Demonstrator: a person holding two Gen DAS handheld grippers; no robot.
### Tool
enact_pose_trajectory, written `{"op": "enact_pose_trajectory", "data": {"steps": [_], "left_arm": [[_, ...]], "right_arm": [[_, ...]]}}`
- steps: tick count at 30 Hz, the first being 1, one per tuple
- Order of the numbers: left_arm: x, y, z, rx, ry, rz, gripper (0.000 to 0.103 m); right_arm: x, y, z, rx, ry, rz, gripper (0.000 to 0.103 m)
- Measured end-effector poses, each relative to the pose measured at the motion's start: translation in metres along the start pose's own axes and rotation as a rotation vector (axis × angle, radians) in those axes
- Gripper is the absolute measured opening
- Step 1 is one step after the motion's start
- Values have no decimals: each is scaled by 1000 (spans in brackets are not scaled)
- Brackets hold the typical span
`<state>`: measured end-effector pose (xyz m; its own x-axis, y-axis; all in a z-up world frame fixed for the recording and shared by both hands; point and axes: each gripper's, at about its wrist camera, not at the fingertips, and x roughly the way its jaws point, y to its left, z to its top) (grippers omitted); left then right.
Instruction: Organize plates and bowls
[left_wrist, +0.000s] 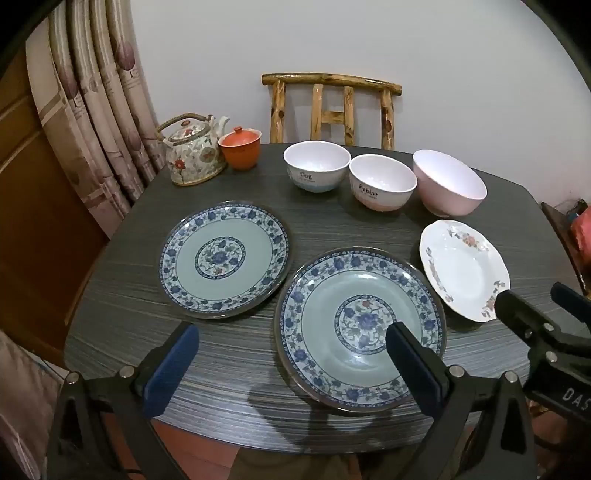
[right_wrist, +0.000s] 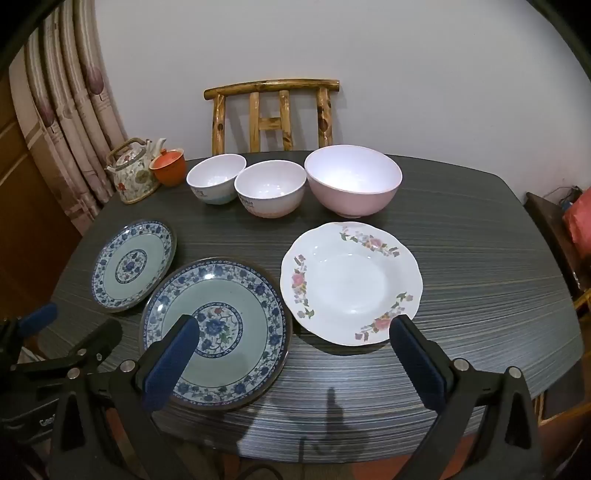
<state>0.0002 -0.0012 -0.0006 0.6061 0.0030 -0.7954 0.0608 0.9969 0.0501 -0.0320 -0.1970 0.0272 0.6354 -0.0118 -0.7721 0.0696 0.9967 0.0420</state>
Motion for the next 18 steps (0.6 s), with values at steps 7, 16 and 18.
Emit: {"op": "enact_pose_trajectory", "data": {"steps": [7,16,18], "left_arm": [[-1,1,-1,-24,10,-9,103],[2,6,0,-27,17,-11,103],[3,5,0,-25,16,-6,103]], "right_arm": [[-1,0,0,2,-6,3,102],[0,0,0,0,-4,3,102],[0,1,0,0,-6,1,102]]}}
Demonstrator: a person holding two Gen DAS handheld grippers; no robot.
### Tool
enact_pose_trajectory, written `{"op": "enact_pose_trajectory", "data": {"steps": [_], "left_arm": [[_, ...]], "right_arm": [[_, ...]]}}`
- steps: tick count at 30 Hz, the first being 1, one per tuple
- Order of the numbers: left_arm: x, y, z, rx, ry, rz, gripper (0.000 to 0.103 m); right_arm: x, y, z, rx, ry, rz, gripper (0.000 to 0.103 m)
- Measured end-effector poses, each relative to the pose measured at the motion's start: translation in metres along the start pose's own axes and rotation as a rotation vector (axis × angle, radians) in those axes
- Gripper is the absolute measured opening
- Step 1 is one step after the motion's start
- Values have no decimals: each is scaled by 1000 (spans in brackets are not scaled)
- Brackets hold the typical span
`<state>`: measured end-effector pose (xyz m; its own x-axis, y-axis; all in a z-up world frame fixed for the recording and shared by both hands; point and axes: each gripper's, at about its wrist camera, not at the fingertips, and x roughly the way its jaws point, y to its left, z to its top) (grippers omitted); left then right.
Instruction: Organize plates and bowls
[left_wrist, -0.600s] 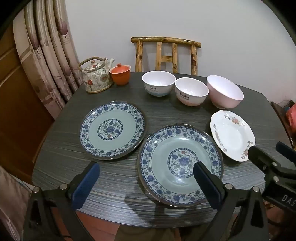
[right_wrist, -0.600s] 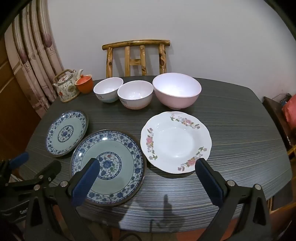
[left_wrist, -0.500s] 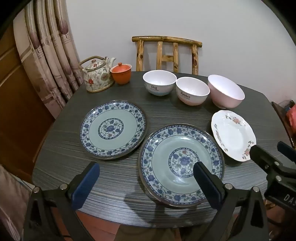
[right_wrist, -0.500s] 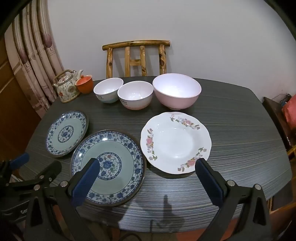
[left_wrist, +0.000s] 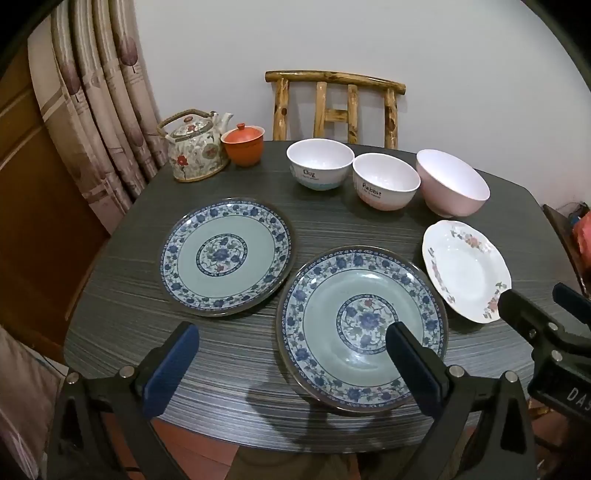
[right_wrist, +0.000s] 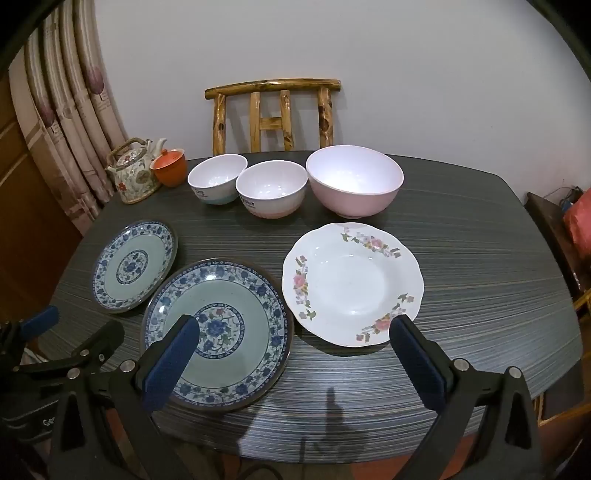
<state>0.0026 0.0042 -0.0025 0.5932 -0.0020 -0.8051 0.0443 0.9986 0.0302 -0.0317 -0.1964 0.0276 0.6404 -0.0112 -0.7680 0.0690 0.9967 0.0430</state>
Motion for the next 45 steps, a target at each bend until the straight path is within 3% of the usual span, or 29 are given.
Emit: {"op": "enact_pose_trajectory", "data": {"steps": [45], "left_arm": [[7,1,-2,5,31,11,103]], "right_arm": [[-3,5,0,-2,3,6,102]]}}
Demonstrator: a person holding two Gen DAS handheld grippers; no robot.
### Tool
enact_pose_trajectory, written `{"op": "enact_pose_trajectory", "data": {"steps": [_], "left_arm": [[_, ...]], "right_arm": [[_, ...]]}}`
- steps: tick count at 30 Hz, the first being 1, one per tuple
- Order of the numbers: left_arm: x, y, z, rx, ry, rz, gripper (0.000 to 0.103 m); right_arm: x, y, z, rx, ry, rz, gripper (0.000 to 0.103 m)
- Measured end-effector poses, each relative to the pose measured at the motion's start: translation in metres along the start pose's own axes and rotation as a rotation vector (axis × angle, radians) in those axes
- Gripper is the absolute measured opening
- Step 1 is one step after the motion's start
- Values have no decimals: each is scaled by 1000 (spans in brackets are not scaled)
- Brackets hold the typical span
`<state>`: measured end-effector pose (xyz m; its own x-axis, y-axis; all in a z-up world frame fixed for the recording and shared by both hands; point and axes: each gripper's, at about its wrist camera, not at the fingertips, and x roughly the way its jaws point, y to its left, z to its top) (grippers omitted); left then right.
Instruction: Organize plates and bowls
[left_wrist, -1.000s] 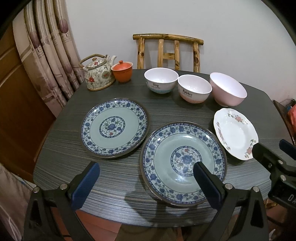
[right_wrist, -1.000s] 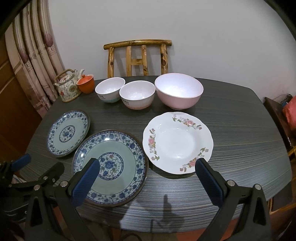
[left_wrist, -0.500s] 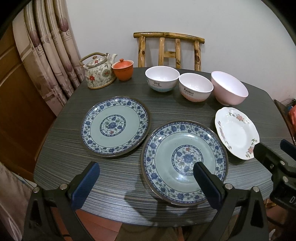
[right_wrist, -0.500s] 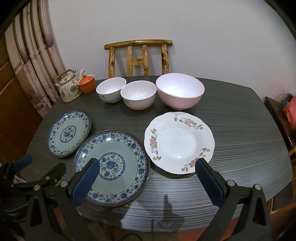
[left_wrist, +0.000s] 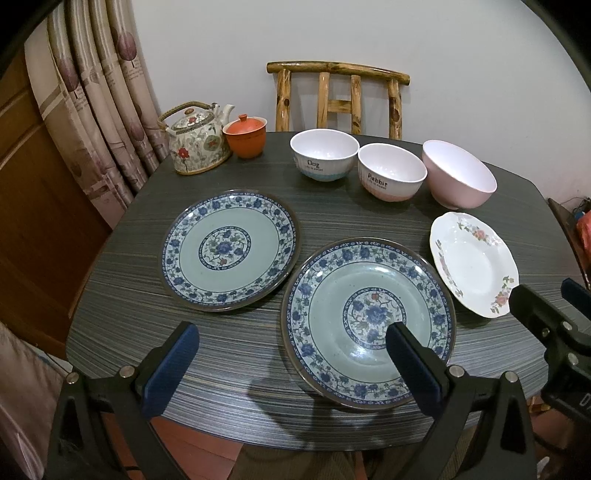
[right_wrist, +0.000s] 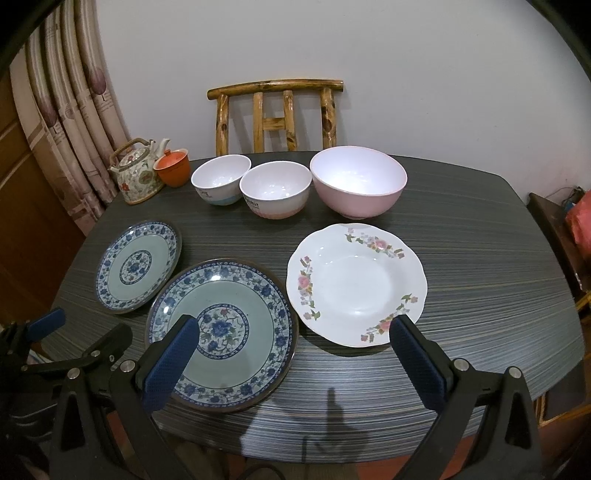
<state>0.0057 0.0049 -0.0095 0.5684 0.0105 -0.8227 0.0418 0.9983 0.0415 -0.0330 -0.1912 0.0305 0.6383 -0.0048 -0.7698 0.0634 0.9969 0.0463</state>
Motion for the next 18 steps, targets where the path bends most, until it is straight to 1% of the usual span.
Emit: {"op": "enact_pose_trajectory", "data": {"steps": [12,18], "left_arm": [[1,4,1,-8,14,3,103],[2,13,4,-27,26,-31,103]], "right_arm": [[-1,2,2,-6,6,16,102],[0,12,9,-42,1,53,102]]}}
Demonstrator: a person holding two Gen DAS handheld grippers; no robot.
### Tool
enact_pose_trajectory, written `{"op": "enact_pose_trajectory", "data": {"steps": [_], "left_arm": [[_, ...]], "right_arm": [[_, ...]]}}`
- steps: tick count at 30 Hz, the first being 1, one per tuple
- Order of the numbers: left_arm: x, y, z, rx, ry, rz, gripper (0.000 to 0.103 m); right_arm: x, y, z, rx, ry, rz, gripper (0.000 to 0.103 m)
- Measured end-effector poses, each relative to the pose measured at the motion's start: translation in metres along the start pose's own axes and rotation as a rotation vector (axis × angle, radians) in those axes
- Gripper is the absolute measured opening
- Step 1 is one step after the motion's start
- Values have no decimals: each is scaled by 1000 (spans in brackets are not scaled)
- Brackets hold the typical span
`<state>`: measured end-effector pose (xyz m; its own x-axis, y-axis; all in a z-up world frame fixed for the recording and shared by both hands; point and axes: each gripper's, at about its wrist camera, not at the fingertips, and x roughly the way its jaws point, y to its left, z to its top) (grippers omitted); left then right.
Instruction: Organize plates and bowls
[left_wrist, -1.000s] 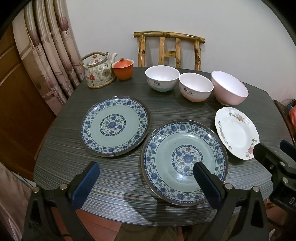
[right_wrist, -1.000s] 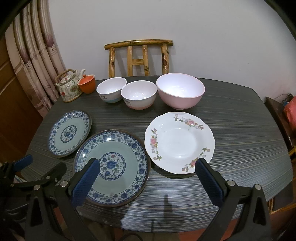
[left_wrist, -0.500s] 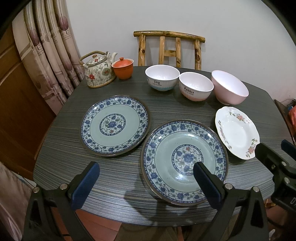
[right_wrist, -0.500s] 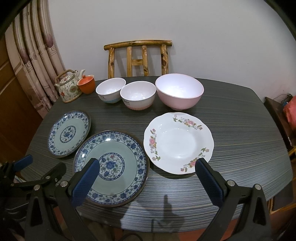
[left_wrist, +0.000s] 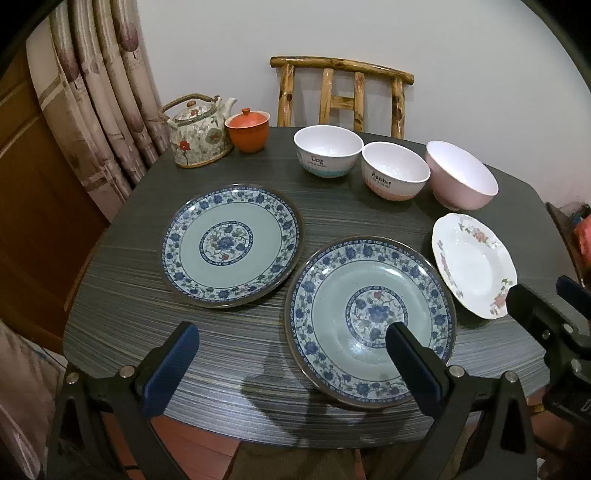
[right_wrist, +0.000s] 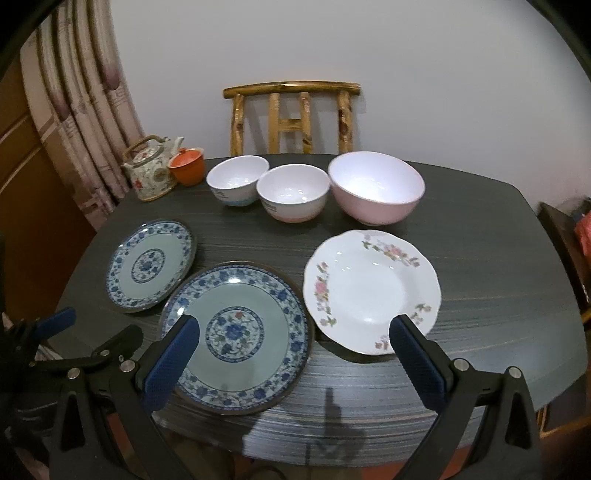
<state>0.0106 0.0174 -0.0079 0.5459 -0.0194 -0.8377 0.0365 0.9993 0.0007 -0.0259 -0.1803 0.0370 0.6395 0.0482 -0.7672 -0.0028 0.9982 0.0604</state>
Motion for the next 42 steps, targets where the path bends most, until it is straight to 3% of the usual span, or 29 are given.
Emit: {"op": "enact_pose_trajectory", "data": {"steps": [14,18,23,28,33,38,42], "left_arm": [[7,49,15,-107,17,-33,103],[11,76,23,-162,26,-37,90],[18,110,31,-227,34,-41,82],[31,142,39,-318,74,-100,59],[46,167,47,-382,104,-127,52],[67,188,54,-438,142,-146,43],[79,197,56,-450,160,-152,40]], "right_arm": [[24,24,26,-81,45,132,101],[35,36,39,-119,58,183,97],[52,50,56,-144,95,263,86],[80,68,71,-164,177,334,71],[113,83,85,-161,271,415,59],[152,96,94,-149,350,431,41],[179,104,99,-137,399,446,38]]}}
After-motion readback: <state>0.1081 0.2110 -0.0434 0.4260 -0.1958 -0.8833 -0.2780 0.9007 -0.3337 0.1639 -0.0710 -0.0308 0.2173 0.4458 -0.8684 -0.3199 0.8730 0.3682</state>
